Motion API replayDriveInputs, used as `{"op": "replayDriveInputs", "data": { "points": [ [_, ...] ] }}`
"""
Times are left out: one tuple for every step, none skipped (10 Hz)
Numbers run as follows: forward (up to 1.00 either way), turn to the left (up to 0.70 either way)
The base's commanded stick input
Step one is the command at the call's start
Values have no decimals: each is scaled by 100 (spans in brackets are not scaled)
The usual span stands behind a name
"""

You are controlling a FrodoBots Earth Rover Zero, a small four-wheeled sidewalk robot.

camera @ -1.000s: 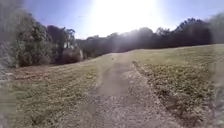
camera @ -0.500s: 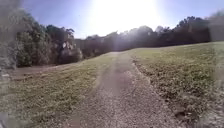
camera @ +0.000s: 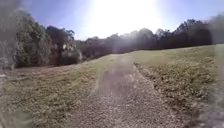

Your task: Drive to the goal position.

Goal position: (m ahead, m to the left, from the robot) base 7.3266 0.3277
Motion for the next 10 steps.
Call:
{"op": "replayDriveInputs", "data": {
  "points": [
    [30, 0],
    [30, 0],
    [30, 0],
    [30, 0],
    [30, 0],
    [30, 0],
    [30, -25],
    [30, -60],
    [30, -60],
    [30, -38]
  ]
}}
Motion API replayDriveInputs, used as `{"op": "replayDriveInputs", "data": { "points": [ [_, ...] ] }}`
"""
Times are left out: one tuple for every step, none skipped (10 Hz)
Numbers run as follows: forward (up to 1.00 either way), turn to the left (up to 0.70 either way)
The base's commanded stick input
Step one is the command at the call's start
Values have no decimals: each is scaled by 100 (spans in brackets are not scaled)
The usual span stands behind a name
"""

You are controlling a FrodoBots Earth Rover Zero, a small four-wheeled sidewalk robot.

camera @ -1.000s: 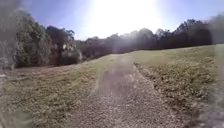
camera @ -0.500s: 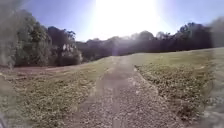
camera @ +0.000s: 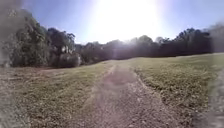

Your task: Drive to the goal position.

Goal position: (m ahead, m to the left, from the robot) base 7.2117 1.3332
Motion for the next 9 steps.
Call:
{"op": "replayDriveInputs", "data": {
  "points": [
    [30, 0],
    [30, 0],
    [30, 0],
    [30, 0],
    [30, 0],
    [30, 0],
    [30, 0],
    [30, 0],
    [30, 0]
  ]
}}
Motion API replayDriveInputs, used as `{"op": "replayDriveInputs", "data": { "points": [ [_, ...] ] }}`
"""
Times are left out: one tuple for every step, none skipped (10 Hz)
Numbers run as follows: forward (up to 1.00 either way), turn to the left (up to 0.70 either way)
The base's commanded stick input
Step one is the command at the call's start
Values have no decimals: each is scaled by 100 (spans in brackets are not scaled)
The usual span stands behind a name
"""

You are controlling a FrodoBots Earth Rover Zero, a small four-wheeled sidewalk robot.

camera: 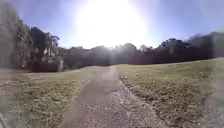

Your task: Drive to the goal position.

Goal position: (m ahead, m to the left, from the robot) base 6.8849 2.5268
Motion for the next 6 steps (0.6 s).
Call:
{"op": "replayDriveInputs", "data": {
  "points": [
    [30, 0],
    [30, 0],
    [30, 0],
    [30, 0],
    [30, 0],
    [30, 0]
  ]
}}
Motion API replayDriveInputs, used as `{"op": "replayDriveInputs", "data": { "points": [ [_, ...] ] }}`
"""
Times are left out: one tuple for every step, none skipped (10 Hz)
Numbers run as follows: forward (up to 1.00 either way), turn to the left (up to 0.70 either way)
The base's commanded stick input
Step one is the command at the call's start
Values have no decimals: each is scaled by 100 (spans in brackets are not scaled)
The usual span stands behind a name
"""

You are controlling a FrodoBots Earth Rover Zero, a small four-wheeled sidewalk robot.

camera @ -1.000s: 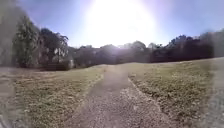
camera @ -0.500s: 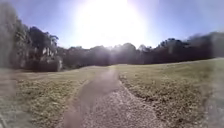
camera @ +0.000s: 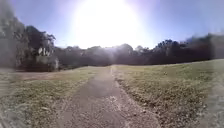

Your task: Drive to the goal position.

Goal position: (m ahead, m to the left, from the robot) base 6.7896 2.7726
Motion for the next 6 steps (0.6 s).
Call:
{"op": "replayDriveInputs", "data": {
  "points": [
    [30, 0],
    [30, 0],
    [33, 0],
    [46, 0],
    [50, 0],
    [50, 8]
  ]
}}
